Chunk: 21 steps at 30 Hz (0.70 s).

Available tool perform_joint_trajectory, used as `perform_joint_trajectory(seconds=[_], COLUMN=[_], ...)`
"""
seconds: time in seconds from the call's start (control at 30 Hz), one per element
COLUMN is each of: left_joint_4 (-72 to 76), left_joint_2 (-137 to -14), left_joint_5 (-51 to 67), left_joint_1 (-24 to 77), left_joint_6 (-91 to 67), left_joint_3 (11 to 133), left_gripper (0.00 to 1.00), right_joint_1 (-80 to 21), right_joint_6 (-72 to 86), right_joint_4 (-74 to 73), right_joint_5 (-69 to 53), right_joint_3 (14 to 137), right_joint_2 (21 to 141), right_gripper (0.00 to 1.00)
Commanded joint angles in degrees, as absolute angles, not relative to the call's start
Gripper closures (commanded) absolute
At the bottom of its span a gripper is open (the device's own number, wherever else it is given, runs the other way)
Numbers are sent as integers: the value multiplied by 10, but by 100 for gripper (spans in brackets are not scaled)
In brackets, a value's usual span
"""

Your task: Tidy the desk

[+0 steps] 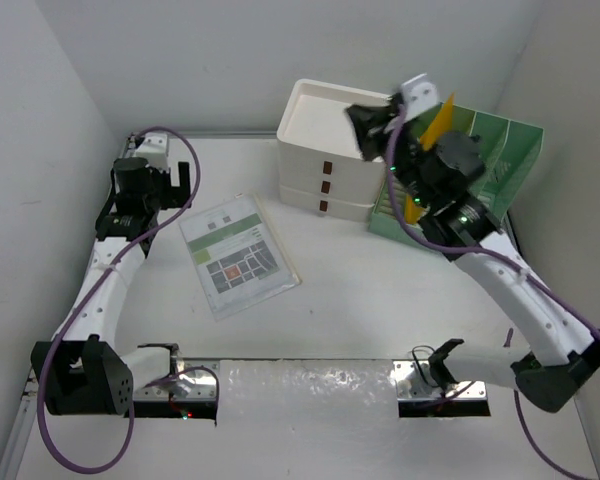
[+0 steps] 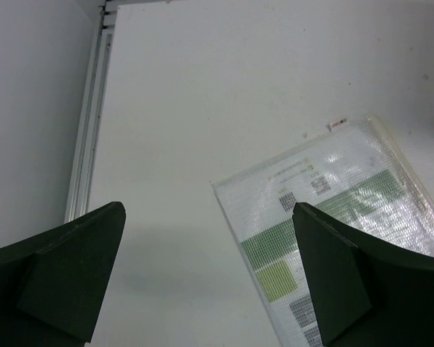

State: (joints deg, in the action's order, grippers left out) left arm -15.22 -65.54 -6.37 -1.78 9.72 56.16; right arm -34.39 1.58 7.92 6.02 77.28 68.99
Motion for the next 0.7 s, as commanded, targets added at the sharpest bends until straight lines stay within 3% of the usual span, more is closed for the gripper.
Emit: perform_joint_trajectory(seconds=[0.0, 0.03, 0.07, 0.17, 0.43, 0.6, 0.67], left_joint_4=[-169, -177, -187, -200, -208, -211, -211], left_joint_2=[-668, -672, -673, -673, -666, -668, -670], left_joint_5=[-23, -10, 27, 95, 150, 174, 175], left_joint_1=[-36, -41, -57, -92, -104, -105, -105], left_joint_6=[137, 143, 155, 171, 204, 207, 208], left_joint_3=[567, 563, 558, 544, 523, 522, 520], left_gripper=[0, 0, 0, 0, 0, 0, 0], right_joint_1=[-404, -415, -424, -438, -440, -453, -454], right_joint_6=[53, 57, 69, 116, 188, 199, 210], right_joint_4=[-81, -84, -83, -82, -95, -107, -95], right_joint_5=[-46, -45, -48, -82, -19, -30, -48], right_joint_3=[752, 745, 738, 727, 723, 745, 742], right_joint_2=[798, 838, 858, 940, 1077, 1163, 1179], right_gripper=[74, 64, 46, 26, 17, 19, 26])
